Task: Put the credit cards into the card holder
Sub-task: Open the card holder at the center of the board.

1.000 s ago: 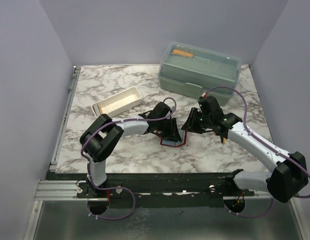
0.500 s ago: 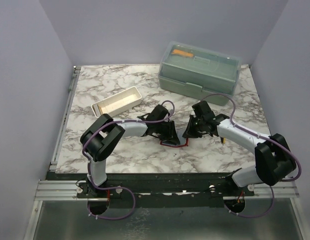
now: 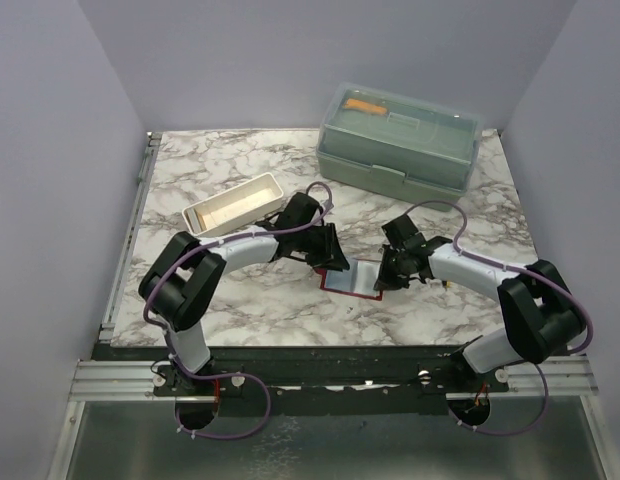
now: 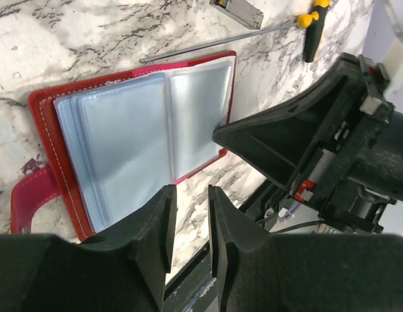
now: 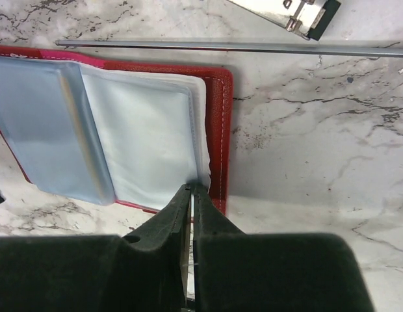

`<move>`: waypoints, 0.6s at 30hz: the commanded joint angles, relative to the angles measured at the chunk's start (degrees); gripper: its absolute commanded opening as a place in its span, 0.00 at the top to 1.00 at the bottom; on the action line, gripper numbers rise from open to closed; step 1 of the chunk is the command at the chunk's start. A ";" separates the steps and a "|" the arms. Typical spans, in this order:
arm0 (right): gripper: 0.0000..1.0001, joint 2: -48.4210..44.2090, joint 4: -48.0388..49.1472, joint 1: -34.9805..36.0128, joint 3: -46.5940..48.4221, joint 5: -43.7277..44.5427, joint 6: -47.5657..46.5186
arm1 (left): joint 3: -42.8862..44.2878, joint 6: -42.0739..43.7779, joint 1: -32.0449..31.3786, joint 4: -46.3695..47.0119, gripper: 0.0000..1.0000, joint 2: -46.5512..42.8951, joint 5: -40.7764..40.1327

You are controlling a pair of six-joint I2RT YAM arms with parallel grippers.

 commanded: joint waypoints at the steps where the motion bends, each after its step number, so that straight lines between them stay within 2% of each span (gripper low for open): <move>1: 0.91 1.61 -3.30 -0.13 2.11 5.30 -2.75 | 1.90 2.42 -0.25 -1.38 0.70 4.89 0.21; 6: 0.86 0.24 -5.43 1.33 7.10 1.21 -4.06 | 1.34 2.58 0.16 -1.38 0.73 7.30 -0.94; 12: 0.70 0.37 0.73 1.66 7.61 -6.58 -4.30 | 0.53 2.63 0.55 -1.51 0.73 5.72 -1.94; 15: 0.68 2.55 3.86 1.66 6.91 -8.93 -3.64 | 0.08 2.52 0.75 -1.55 0.66 3.48 -1.82; 18: 0.68 3.63 6.25 1.66 5.80 -8.49 -2.87 | -0.01 2.69 0.85 -1.71 0.64 2.15 -2.45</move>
